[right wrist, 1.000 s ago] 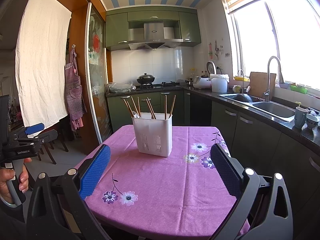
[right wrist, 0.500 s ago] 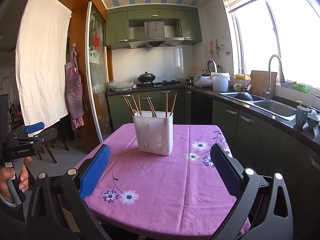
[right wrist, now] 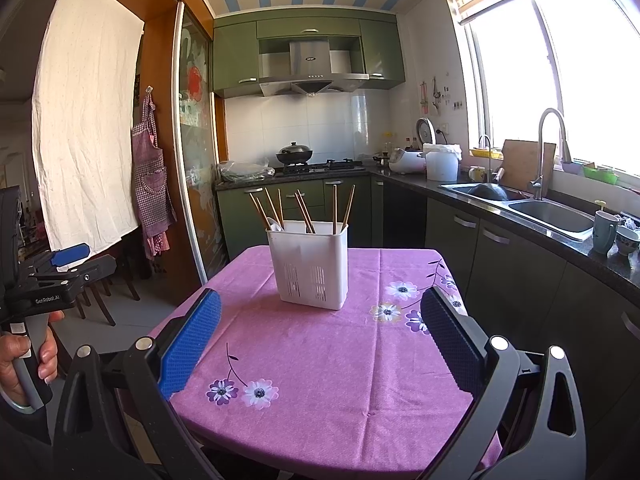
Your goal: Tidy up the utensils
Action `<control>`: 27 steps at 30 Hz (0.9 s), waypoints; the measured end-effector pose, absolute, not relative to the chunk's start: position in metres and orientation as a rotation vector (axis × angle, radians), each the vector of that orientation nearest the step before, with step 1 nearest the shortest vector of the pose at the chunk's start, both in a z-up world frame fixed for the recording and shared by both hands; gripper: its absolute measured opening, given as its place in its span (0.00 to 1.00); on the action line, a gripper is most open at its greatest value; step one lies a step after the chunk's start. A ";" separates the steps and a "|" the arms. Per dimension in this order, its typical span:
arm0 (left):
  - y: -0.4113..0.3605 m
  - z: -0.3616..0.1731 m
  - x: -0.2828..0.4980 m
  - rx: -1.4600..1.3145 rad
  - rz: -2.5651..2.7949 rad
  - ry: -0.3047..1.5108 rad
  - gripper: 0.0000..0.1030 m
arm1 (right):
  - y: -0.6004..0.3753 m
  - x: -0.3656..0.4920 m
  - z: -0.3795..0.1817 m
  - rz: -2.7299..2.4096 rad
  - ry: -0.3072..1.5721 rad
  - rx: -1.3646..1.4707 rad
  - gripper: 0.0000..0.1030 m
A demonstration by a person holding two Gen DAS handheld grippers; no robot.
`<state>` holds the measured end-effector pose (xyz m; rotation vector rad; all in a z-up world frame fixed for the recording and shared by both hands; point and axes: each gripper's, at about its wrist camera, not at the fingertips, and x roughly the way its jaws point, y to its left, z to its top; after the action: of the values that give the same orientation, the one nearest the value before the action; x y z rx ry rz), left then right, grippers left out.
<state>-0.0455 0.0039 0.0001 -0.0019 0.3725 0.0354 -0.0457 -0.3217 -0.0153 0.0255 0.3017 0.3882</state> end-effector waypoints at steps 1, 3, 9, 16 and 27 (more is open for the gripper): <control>0.005 -0.001 -0.046 -0.004 0.034 0.374 0.94 | -0.322 -0.046 -0.015 0.389 0.301 0.026 0.96; 0.005 -0.001 -0.046 -0.003 0.035 0.377 0.94 | -0.321 -0.046 -0.015 0.388 0.302 0.026 0.96; 0.005 -0.003 -0.045 -0.010 0.029 0.387 0.94 | -0.321 -0.046 -0.015 0.388 0.303 0.026 0.96; 0.008 -0.006 -0.041 -0.024 0.029 0.415 0.94 | -0.320 -0.046 -0.018 0.389 0.306 0.026 0.96; 0.010 -0.007 -0.035 -0.042 0.030 0.443 0.94 | -0.321 -0.045 -0.022 0.397 0.314 0.023 0.96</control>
<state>-0.0349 0.0105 -0.0072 -0.0424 0.4428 0.0301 -0.0452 -0.3208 -0.0219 0.0234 0.3140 0.3966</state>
